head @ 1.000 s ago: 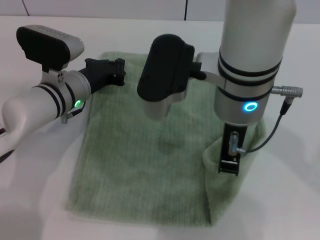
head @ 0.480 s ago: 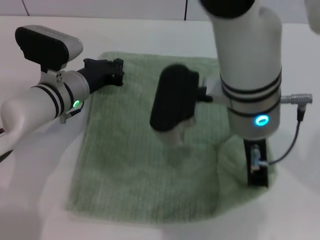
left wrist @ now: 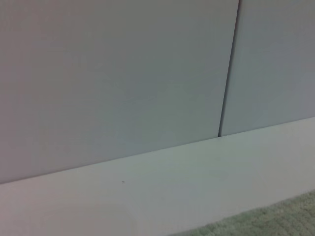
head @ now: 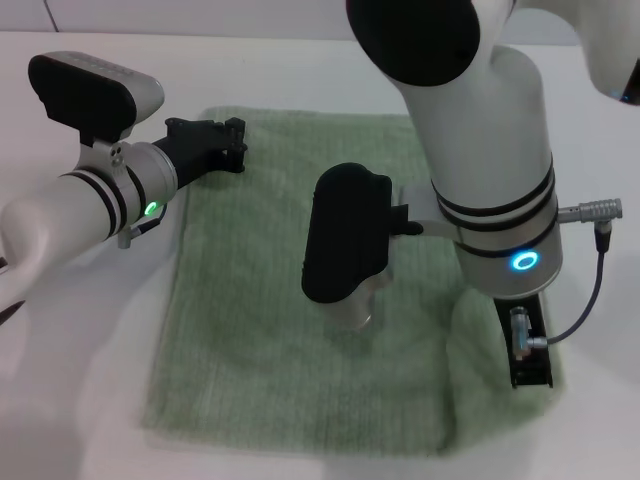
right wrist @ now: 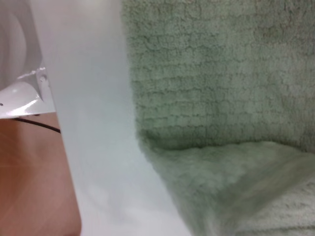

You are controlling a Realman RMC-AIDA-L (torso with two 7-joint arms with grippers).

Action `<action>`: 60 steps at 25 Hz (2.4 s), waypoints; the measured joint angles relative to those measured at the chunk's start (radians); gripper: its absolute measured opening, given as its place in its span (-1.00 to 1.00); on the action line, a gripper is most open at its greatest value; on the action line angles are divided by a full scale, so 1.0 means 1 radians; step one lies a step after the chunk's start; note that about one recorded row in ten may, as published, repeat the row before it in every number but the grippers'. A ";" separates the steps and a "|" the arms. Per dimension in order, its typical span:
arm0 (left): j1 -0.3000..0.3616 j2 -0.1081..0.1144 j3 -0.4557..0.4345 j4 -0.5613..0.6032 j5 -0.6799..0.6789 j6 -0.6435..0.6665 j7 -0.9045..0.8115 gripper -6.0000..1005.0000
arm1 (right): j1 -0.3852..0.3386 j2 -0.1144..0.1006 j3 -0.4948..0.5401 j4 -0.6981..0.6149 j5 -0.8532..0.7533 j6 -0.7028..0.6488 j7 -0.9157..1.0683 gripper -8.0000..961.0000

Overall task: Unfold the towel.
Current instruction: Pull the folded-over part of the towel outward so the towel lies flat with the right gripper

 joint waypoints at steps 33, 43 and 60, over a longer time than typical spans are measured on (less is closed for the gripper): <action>0.009 0.000 -0.001 0.016 0.000 0.001 0.000 -0.99 | 0.013 0.005 0.021 0.118 -0.018 -0.058 -0.141 -0.45; 0.009 0.000 -0.001 0.016 0.000 0.000 0.000 -0.99 | -0.026 0.004 0.167 -0.037 -0.217 -0.173 -0.144 -0.45; 0.021 0.002 -0.002 0.036 0.000 0.000 -0.006 -0.99 | -0.007 0.005 0.030 0.142 -0.046 -0.084 -0.159 -0.45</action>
